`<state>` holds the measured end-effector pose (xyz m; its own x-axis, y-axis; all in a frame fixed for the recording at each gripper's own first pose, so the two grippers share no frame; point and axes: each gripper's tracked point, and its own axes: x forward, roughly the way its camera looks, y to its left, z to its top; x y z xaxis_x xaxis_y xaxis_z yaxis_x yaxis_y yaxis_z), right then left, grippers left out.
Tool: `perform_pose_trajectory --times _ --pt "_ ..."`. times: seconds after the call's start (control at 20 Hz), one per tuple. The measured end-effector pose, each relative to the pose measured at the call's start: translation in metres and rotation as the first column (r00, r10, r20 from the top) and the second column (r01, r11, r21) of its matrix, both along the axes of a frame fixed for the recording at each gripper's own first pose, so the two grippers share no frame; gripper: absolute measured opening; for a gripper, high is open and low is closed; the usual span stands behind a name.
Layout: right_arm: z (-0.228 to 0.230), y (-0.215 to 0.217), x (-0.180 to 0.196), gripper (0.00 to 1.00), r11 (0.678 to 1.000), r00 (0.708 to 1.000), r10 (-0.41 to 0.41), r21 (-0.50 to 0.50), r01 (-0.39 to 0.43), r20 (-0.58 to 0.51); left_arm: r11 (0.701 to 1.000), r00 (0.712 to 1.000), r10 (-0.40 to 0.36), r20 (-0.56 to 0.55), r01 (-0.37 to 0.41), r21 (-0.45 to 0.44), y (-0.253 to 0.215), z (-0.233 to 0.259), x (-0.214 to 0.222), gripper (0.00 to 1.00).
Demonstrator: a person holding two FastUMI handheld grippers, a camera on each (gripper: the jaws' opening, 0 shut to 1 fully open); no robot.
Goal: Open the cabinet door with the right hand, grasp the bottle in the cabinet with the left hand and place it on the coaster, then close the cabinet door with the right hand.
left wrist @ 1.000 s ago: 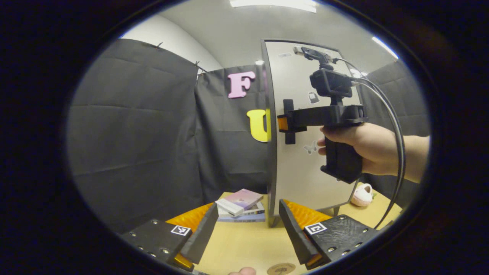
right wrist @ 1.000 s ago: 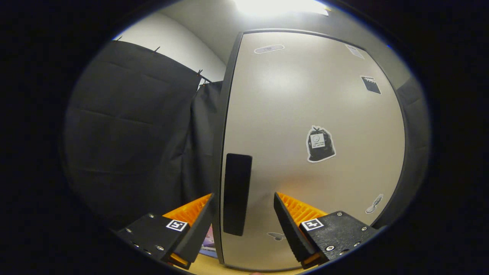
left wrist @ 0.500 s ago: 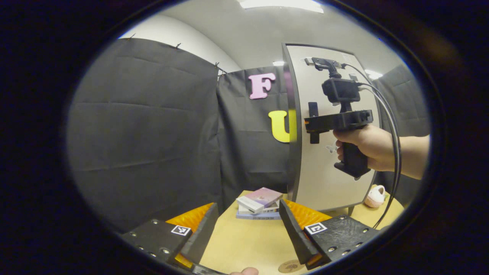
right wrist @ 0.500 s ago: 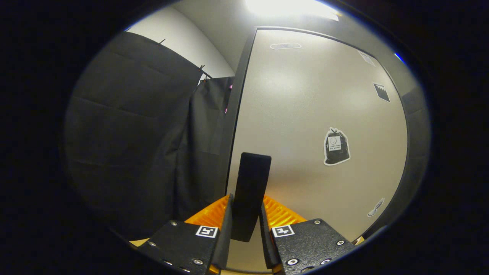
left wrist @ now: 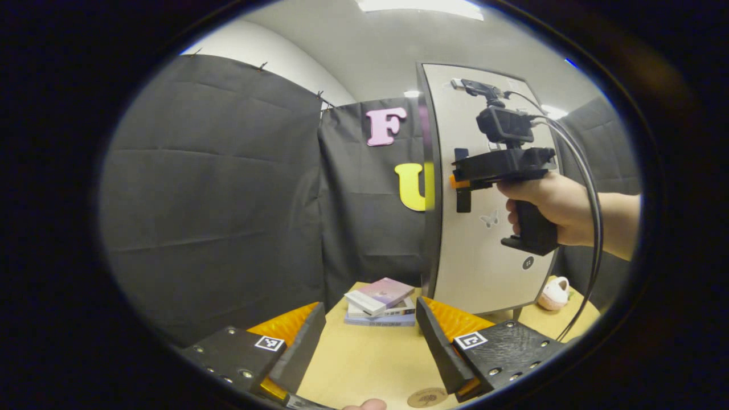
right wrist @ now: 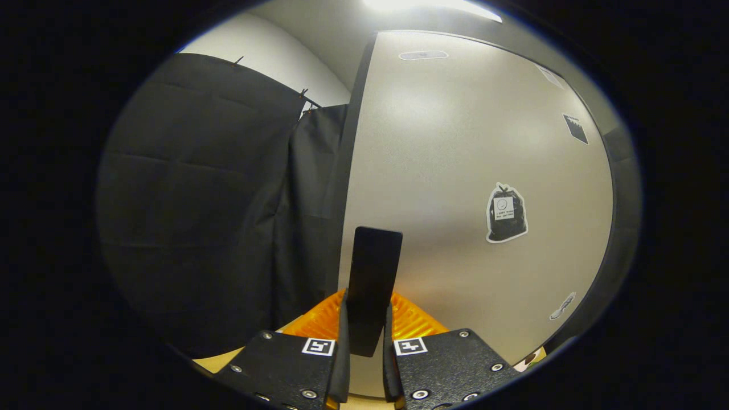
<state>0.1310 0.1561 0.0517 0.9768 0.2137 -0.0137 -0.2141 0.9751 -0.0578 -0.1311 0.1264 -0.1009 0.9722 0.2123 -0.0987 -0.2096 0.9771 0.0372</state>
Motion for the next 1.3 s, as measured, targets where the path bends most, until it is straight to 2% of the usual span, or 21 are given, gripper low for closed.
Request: perform_pose_trajectory --times 0.25,0.5,0.8,1.3 --pt "0.003 0.002 -0.021 0.24 0.994 0.994 0.109 -0.002 -0.109 0.011 1.0 1.0 -0.017 -0.015 0.016 -0.025 -0.013 -0.007 0.004 0.92" --pt "0.009 0.003 -0.052 0.23 0.981 0.981 0.194 0.012 -0.194 -0.003 0.998 0.998 -0.062 0.008 0.062 0.013 -0.034 0.002 0.009 0.92" --pt "0.007 -0.003 -0.066 0.24 0.956 0.957 0.291 0.046 -0.29 -0.007 0.991 0.991 -0.133 -0.031 0.131 -0.036 -0.06 -0.017 0.016 0.92" --pt "0.001 -0.025 -0.082 0.24 0.927 0.928 0.37 0.073 -0.367 -0.038 0.984 0.984 -0.176 -0.037 0.176 0.008 -0.069 -0.013 0.021 0.92"
